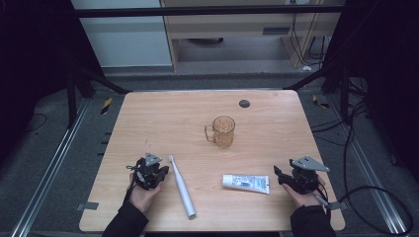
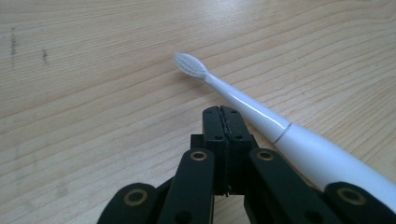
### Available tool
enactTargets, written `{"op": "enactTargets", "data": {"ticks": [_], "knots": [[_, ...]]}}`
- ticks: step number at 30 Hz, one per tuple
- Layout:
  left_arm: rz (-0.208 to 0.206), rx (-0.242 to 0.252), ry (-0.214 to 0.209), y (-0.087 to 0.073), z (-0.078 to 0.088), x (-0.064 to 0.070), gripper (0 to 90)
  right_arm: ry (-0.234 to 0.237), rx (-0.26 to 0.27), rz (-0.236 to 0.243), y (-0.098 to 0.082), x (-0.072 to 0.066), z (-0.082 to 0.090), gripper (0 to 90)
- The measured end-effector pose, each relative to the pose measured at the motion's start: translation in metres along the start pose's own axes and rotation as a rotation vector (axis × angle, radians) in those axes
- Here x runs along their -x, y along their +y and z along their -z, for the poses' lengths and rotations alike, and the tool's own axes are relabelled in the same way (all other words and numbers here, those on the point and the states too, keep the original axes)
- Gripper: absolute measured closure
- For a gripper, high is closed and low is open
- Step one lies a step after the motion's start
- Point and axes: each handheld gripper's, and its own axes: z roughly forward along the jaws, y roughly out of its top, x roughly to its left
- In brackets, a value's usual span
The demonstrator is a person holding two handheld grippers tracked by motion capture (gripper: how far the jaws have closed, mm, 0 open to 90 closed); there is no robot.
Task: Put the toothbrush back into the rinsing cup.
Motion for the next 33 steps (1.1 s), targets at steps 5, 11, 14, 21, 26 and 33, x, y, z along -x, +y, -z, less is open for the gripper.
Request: {"op": "enactTargets", "data": {"ticks": [5,11,14,21,26,33], "knots": [[-0.015,-0.007,-0.003,0.003,-0.006,0.007,89.7,0.004,-0.002,0.001,0.0,0.0,0.0,34.8],[-0.011,-0.003,-0.005,0.004,-0.009,0.007,89.7,0.006,-0.011,0.004,0.0,0.0,-0.002,34.7],[-0.011,-0.005,-0.012,0.006,-0.011,0.008,89.7,0.006,-0.011,0.007,0.0,0.0,-0.002,34.7],[-0.036,-0.011,-0.025,0.014,-0.019,0.014,89.7,0.005,-0.011,0.009,0.0,0.0,-0.002,34.7],[-0.054,-0.018,-0.045,0.018,-0.025,0.02,89.7,0.007,-0.014,0.008,0.0,0.0,-0.003,34.7],[-0.06,-0.016,-0.076,0.02,-0.026,0.023,89.7,0.01,-0.016,0.008,0.0,0.0,-0.003,34.7]]}}
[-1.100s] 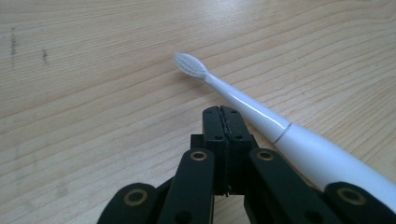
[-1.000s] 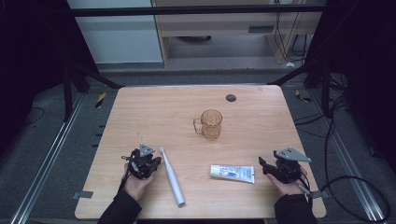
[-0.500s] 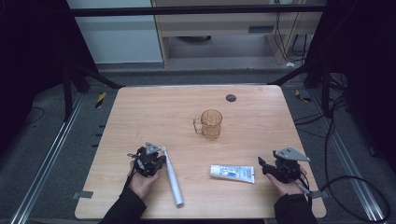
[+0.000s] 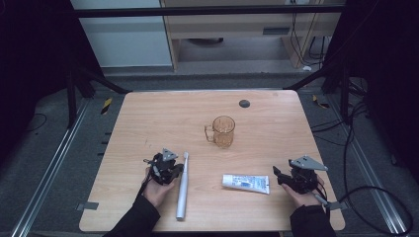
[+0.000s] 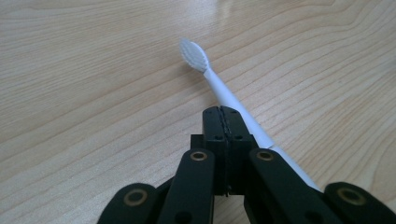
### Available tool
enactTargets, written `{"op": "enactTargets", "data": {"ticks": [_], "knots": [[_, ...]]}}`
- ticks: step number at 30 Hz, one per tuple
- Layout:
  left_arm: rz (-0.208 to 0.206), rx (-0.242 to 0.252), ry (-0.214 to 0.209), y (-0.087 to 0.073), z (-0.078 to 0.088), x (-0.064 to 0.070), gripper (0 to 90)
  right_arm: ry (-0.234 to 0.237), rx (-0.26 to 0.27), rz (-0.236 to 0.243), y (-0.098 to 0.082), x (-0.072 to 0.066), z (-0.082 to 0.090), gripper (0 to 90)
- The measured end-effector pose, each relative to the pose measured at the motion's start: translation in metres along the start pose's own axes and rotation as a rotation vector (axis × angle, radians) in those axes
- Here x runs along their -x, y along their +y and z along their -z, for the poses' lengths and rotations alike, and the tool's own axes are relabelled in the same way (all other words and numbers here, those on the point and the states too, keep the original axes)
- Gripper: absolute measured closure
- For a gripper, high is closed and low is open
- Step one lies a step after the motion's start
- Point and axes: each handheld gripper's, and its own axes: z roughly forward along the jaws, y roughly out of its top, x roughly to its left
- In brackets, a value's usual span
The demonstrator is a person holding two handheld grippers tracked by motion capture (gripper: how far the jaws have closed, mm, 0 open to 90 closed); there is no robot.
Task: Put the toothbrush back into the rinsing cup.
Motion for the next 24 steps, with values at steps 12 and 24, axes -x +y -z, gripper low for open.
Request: {"op": "enactTargets", "data": {"ticks": [12,24], "knots": [[-0.011,0.07,-0.058,-0.004,0.042,0.013,89.7,-0.007,0.005,-0.006,-0.002,0.002,0.004,34.7],[-0.066,0.028,-0.112,-0.021,0.049,0.043,89.7,-0.007,0.005,-0.009,-0.004,0.002,0.007,34.7]]}}
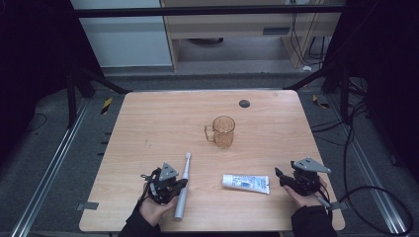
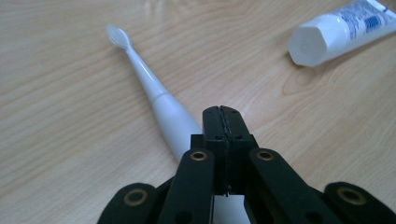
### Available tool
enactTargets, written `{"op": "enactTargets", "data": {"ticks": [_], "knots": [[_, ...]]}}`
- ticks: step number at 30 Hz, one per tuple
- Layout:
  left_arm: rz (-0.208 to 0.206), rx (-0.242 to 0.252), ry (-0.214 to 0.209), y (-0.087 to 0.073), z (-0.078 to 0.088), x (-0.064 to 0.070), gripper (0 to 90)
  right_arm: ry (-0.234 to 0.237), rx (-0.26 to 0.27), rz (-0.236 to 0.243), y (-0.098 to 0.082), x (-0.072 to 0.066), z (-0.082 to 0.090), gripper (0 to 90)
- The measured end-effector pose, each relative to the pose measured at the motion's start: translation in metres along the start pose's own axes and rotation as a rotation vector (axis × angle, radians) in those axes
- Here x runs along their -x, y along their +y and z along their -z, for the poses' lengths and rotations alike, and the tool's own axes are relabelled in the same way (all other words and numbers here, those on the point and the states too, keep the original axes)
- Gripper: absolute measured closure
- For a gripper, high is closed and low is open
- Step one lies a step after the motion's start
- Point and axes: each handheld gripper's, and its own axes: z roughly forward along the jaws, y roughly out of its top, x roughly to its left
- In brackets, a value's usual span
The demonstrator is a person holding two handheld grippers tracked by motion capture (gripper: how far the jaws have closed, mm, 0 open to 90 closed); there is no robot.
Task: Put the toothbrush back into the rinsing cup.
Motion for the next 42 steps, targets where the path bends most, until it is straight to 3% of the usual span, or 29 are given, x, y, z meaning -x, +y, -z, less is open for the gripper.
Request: {"op": "enactTargets", "data": {"ticks": [15,30,42], "knots": [[-0.04,-0.071,-0.032,-0.013,-0.002,0.013,89.7,0.0,-0.007,0.006,-0.001,0.0,0.0,34.6],[-0.051,-0.076,-0.05,-0.02,0.004,0.018,89.7,0.002,-0.012,0.004,-0.001,0.0,-0.001,34.5],[-0.041,-0.078,-0.035,-0.023,0.009,0.012,89.7,0.003,-0.014,0.009,-0.001,0.0,-0.002,34.5]]}}
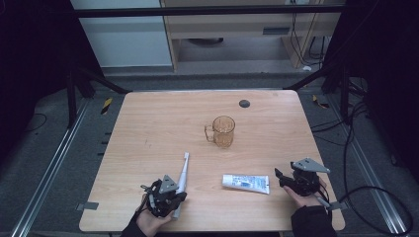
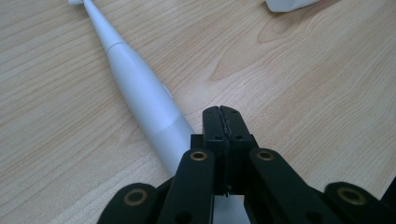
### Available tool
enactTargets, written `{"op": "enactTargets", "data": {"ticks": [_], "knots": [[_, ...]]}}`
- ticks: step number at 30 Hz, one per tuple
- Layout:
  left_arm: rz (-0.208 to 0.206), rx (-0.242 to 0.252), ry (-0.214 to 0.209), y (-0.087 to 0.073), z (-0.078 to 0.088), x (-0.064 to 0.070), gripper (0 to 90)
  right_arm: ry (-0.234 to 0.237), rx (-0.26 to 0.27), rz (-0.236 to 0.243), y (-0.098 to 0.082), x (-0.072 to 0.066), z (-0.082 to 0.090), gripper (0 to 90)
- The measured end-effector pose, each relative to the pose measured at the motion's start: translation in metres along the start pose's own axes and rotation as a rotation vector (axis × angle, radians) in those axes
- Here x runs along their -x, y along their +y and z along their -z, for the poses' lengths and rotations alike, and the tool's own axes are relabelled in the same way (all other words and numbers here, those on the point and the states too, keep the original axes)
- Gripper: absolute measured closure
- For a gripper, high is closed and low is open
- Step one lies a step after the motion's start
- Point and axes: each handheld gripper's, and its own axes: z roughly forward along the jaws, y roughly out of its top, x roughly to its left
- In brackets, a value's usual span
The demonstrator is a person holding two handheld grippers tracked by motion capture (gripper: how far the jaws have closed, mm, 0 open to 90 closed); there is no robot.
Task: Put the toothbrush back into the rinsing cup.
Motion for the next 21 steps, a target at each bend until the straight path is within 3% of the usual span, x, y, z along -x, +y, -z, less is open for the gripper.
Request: {"op": "enactTargets", "data": {"ticks": [21], "knots": [[0.022,-0.011,0.009,-0.0093,0.008,-0.006,89.7,0.002,-0.006,-0.007,-0.0004,-0.0001,-0.0008,34.5]]}}
